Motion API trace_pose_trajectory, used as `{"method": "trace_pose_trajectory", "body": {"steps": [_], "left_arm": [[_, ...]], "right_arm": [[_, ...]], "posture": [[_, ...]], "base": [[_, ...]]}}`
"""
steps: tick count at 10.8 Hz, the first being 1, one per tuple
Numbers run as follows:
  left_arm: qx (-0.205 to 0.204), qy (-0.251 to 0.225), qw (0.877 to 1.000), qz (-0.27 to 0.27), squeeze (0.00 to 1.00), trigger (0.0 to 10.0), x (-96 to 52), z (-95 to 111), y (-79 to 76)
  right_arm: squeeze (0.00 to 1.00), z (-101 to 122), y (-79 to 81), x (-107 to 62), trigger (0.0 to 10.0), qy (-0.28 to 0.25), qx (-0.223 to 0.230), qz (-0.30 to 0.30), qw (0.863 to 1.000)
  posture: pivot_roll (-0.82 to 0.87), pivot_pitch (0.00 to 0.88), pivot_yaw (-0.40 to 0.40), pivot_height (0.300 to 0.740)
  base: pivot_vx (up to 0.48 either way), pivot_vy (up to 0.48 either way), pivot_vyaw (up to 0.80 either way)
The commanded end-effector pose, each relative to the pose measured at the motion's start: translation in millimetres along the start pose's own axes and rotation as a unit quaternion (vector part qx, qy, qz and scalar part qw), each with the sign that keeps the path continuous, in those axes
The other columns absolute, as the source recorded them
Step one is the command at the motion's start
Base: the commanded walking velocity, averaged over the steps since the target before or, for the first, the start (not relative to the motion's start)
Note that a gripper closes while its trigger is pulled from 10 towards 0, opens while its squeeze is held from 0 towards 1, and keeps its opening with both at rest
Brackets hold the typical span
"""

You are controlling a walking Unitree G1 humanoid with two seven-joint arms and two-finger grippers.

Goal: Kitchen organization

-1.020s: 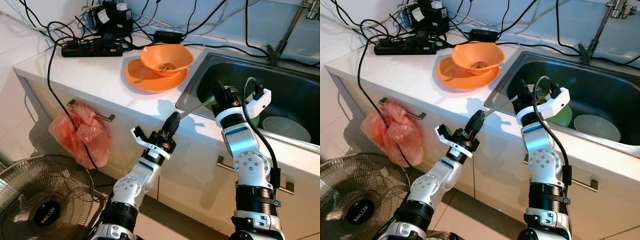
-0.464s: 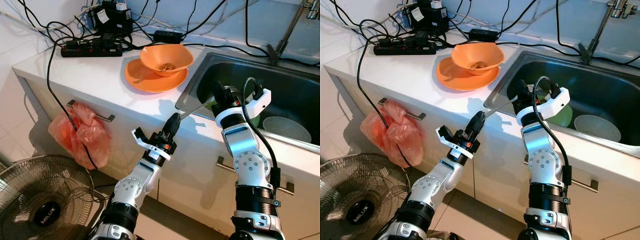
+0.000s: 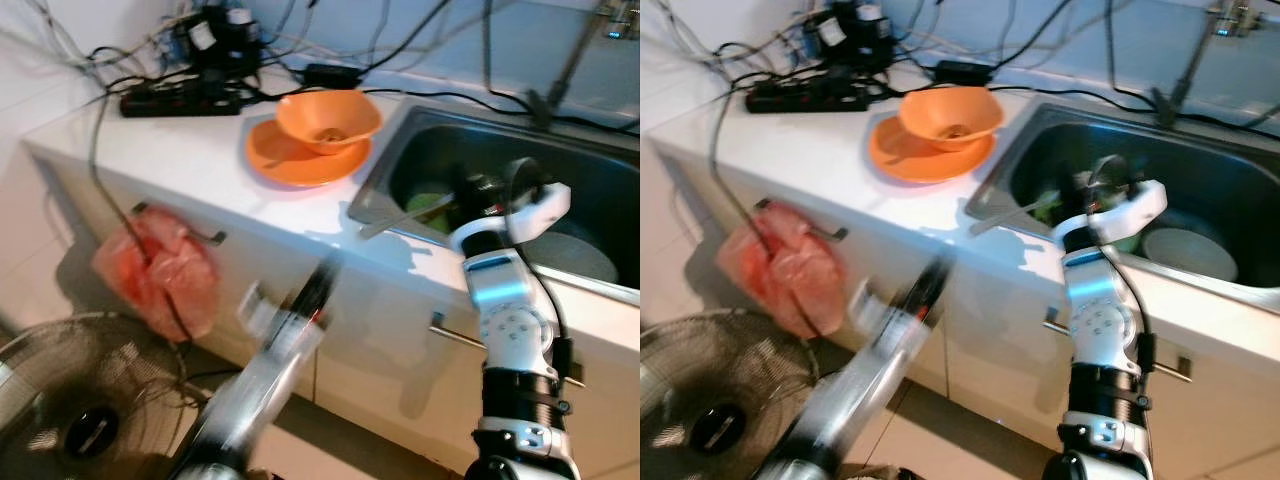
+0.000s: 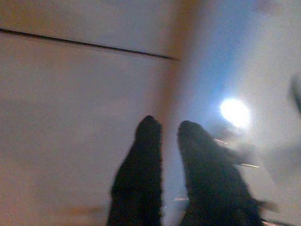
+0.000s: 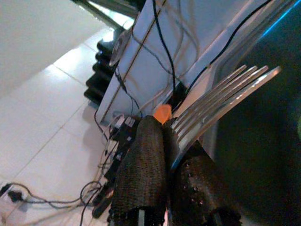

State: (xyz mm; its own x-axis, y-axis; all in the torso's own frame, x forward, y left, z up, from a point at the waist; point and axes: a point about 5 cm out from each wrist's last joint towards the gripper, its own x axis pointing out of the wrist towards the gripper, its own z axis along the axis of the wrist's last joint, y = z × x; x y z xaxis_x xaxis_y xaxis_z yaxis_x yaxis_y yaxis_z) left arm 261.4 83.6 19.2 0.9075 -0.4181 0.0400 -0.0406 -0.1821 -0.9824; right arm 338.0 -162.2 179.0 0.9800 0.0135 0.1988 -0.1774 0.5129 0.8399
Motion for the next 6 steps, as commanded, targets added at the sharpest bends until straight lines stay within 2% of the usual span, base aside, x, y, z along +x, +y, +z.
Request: {"method": "trace_pose_trajectory", "body": {"steps": [1, 6], "left_arm": [[0.316, -0.051, 0.932, -0.168, 1.00, 10.0, 92.8, 12.2, -164.1], [0.316, -0.051, 0.932, -0.168, 1.00, 10.0, 92.8, 12.2, -164.1]], "right_arm": [[0.00, 2.3, 5.5, 1.2, 10.0, -0.006, 0.004, 0.013, 1.000], [0.00, 2.3, 5.5, 1.2, 10.0, -0.006, 0.004, 0.013, 1.000]], "posture": [[0.07, 0.000, 0.000, 0.740], [0.07, 0.000, 0.000, 0.740]], "base": [[0.000, 0.000, 0.00], [0.000, 0.000, 0.00]]}}
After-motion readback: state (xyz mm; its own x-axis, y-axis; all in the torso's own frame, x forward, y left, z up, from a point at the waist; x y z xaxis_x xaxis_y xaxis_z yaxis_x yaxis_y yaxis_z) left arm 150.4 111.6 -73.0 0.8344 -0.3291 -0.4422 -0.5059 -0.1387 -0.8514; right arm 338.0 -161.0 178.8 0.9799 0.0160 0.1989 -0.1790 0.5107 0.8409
